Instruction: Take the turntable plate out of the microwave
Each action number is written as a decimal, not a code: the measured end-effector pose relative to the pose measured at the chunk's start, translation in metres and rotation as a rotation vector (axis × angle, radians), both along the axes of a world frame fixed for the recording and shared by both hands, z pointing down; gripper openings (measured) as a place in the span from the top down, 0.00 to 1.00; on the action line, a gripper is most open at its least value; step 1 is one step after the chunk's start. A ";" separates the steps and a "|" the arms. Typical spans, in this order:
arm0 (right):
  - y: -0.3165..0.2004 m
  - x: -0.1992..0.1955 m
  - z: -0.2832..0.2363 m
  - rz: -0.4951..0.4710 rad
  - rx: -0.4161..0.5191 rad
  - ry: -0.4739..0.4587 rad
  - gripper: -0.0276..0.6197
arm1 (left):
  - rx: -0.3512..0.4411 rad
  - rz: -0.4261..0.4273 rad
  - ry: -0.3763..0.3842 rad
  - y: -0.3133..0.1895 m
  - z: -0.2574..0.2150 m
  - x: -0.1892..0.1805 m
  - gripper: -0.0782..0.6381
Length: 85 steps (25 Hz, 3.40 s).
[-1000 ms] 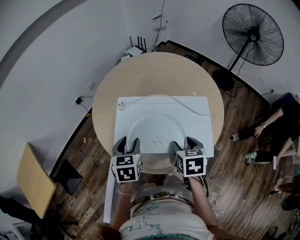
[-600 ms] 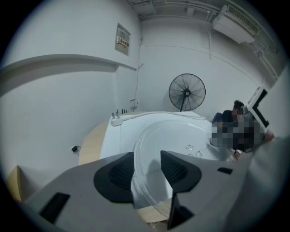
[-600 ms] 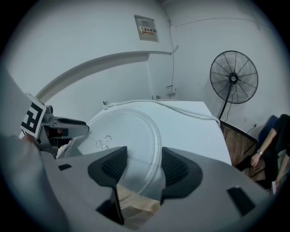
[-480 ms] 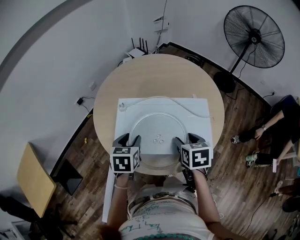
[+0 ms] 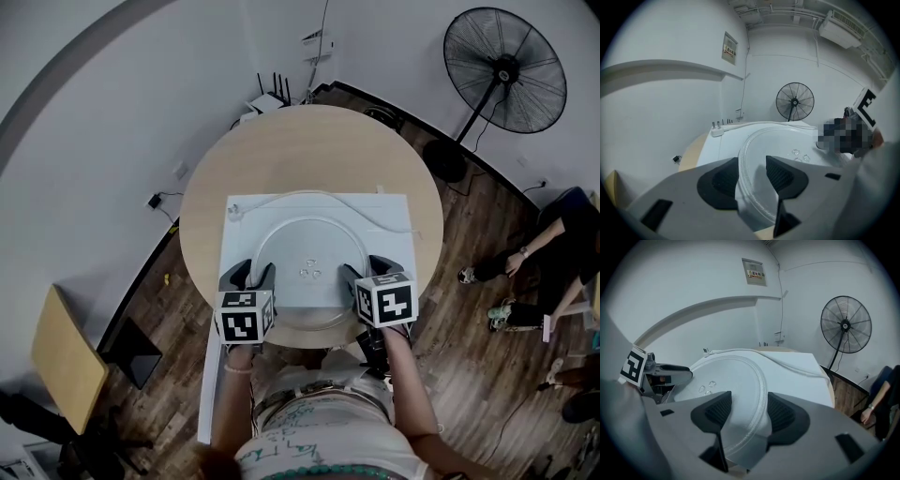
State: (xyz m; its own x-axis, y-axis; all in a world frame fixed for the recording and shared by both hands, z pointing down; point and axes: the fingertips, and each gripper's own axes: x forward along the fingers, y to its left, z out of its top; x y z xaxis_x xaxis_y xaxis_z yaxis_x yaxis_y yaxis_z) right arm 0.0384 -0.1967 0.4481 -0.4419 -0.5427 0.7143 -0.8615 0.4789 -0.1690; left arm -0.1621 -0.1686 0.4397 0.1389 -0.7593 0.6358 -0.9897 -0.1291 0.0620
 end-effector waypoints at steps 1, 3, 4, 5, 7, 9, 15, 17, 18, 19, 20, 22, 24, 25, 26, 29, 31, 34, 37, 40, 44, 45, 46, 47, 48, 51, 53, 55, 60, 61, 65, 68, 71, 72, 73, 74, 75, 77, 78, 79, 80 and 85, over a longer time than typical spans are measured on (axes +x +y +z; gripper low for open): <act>0.000 0.000 0.000 -0.009 0.005 -0.006 0.60 | 0.003 0.002 0.002 0.001 0.000 0.000 0.63; 0.001 0.001 0.000 -0.031 0.020 -0.019 0.60 | 0.014 0.010 0.007 0.001 -0.001 0.000 0.63; 0.001 0.001 -0.001 -0.043 0.029 -0.022 0.60 | 0.024 0.012 0.005 0.001 -0.003 -0.001 0.63; 0.002 0.001 -0.001 -0.056 0.039 -0.021 0.60 | 0.039 0.014 -0.003 0.001 -0.005 -0.002 0.63; 0.006 0.001 -0.002 -0.077 0.059 -0.014 0.59 | 0.072 0.019 -0.036 0.004 -0.011 -0.005 0.63; 0.010 0.002 -0.006 -0.091 0.076 -0.020 0.59 | 0.096 0.022 -0.041 0.009 -0.019 -0.006 0.63; 0.021 -0.001 -0.018 -0.122 0.099 -0.092 0.59 | 0.123 0.038 0.006 0.026 -0.028 0.000 0.63; 0.024 -0.003 -0.018 -0.134 0.109 -0.078 0.59 | 0.121 0.038 0.030 0.030 -0.026 0.003 0.63; 0.026 -0.003 -0.017 -0.142 0.117 -0.065 0.59 | 0.121 0.038 0.037 0.032 -0.025 0.005 0.63; 0.028 -0.003 -0.017 -0.149 0.125 -0.054 0.59 | 0.122 0.038 0.038 0.034 -0.024 0.006 0.63; 0.030 -0.003 -0.016 -0.155 0.132 -0.048 0.59 | 0.123 0.038 0.038 0.037 -0.024 0.006 0.63; 0.035 -0.003 -0.018 -0.162 0.147 -0.055 0.59 | 0.124 0.041 0.049 0.045 -0.024 0.010 0.63; 0.042 -0.001 -0.020 -0.166 0.165 -0.078 0.59 | 0.130 0.044 0.070 0.052 -0.025 0.016 0.63; 0.044 0.000 -0.021 -0.170 0.177 -0.091 0.59 | 0.143 0.042 0.075 0.056 -0.027 0.019 0.63; 0.047 0.001 -0.022 -0.174 0.192 -0.102 0.59 | 0.162 0.038 0.074 0.059 -0.029 0.020 0.63; 0.056 0.003 -0.024 -0.200 0.237 -0.119 0.61 | 0.219 0.038 0.077 0.068 -0.032 0.026 0.63; 0.063 0.004 -0.023 -0.219 0.262 -0.112 0.63 | 0.253 0.044 0.080 0.074 -0.033 0.031 0.66; 0.073 0.007 -0.024 -0.231 0.312 -0.097 0.65 | 0.293 0.041 0.062 0.086 -0.036 0.036 0.75; 0.084 0.009 -0.026 -0.225 0.323 -0.121 0.67 | 0.309 0.032 0.073 0.095 -0.035 0.040 0.79; 0.095 0.011 -0.028 -0.231 0.345 -0.137 0.72 | 0.311 0.027 0.090 0.106 -0.031 0.043 0.83; 0.105 0.014 -0.030 -0.257 0.372 -0.117 0.85 | 0.297 0.022 0.098 0.117 -0.026 0.050 0.85; 0.108 0.014 -0.030 -0.265 0.373 -0.114 0.91 | 0.293 0.025 0.101 0.120 -0.025 0.054 0.85; 0.110 0.015 -0.029 -0.272 0.374 -0.113 0.95 | 0.288 0.028 0.104 0.122 -0.024 0.058 0.85; 0.112 0.015 -0.028 -0.280 0.370 -0.114 0.96 | 0.283 0.031 0.107 0.124 -0.022 0.062 0.85; 0.114 0.014 -0.027 -0.290 0.364 -0.119 0.96 | 0.279 0.033 0.111 0.126 -0.021 0.066 0.85; 0.121 0.011 -0.026 -0.320 0.354 -0.142 0.96 | 0.280 0.033 0.110 0.130 -0.018 0.077 0.85; 0.123 0.010 -0.024 -0.336 0.351 -0.145 0.96 | 0.289 0.032 0.102 0.131 -0.018 0.082 0.85; 0.124 0.009 -0.021 -0.346 0.347 -0.144 0.96 | 0.293 0.030 0.099 0.132 -0.017 0.086 0.86; 0.120 0.008 -0.018 -0.338 0.341 -0.137 0.96 | 0.275 0.048 0.099 0.130 -0.012 0.090 0.86; 0.119 0.008 -0.017 -0.336 0.336 -0.134 0.96 | 0.268 0.059 0.099 0.129 -0.011 0.092 0.86; 0.115 0.007 -0.013 -0.316 0.316 -0.125 0.97 | 0.252 0.106 0.120 0.125 -0.007 0.097 0.86; 0.113 0.007 -0.011 -0.292 0.299 -0.120 0.97 | 0.238 0.151 0.137 0.125 -0.007 0.100 0.86; 0.111 0.007 -0.007 -0.260 0.283 -0.116 0.97 | 0.227 0.196 0.139 0.125 -0.006 0.102 0.86; 0.111 0.007 -0.006 -0.252 0.279 -0.112 0.97 | 0.225 0.208 0.143 0.125 -0.006 0.102 0.86; 0.110 0.006 -0.004 -0.246 0.276 -0.106 0.97 | 0.224 0.218 0.147 0.125 -0.006 0.103 0.86; 0.110 0.006 -0.003 -0.240 0.274 -0.100 0.97 | 0.223 0.227 0.153 0.125 -0.005 0.104 0.86; 0.109 0.006 -0.001 -0.235 0.272 -0.093 0.97 | 0.223 0.235 0.160 0.125 -0.005 0.105 0.86; 0.108 0.006 0.000 -0.223 0.269 -0.081 0.97 | 0.222 0.247 0.174 0.125 -0.005 0.106 0.86; 0.107 0.006 0.000 -0.217 0.267 -0.077 0.97 | 0.222 0.254 0.179 0.124 -0.005 0.106 0.86; 0.106 0.006 0.001 -0.210 0.265 -0.077 0.97 | 0.222 0.261 0.179 0.124 -0.005 0.106 0.86; 0.105 0.005 0.001 -0.205 0.262 -0.077 0.97 | 0.223 0.267 0.177 0.124 -0.005 0.106 0.86; 0.103 0.002 0.000 -0.185 0.256 -0.075 0.97 | 0.223 0.281 0.168 0.121 -0.005 0.102 0.86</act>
